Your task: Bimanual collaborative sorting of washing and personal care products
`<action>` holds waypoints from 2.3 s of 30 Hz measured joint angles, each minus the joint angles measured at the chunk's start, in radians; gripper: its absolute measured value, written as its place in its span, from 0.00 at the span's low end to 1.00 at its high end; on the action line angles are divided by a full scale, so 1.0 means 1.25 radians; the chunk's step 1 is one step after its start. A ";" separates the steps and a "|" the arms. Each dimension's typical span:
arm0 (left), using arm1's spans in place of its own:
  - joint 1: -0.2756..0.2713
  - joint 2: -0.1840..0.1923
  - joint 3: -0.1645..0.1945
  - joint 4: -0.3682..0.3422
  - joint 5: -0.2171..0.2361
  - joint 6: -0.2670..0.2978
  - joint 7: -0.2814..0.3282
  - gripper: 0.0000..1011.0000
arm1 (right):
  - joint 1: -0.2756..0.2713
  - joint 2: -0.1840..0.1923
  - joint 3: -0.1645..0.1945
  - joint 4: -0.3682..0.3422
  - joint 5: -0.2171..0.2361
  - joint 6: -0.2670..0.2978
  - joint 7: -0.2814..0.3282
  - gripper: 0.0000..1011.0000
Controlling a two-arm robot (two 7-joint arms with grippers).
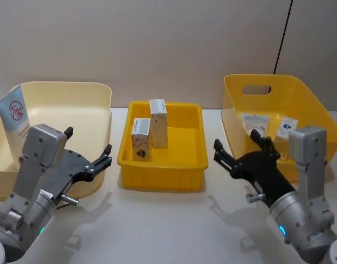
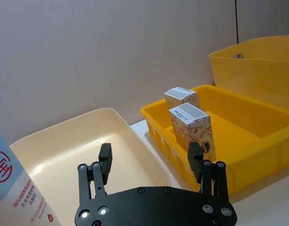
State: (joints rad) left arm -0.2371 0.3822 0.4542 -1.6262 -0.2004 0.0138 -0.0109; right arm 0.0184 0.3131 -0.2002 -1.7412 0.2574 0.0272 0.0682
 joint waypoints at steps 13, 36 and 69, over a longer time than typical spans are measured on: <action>0.000 0.000 0.000 0.000 0.000 0.000 0.000 0.99 | -0.026 0.019 -0.021 -0.020 0.024 0.006 -0.001 0.99; 0.000 0.000 0.000 0.000 0.000 0.000 0.000 0.99 | -0.026 0.020 -0.020 -0.021 0.024 0.005 -0.001 0.99; 0.000 0.000 0.000 0.000 0.000 0.000 0.000 0.99 | -0.026 0.020 -0.020 -0.020 0.024 0.005 -0.001 0.99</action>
State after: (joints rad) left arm -0.2372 0.3821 0.4542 -1.6262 -0.2004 0.0139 -0.0109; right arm -0.0146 0.3375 -0.2258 -1.7668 0.2873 0.0340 0.0668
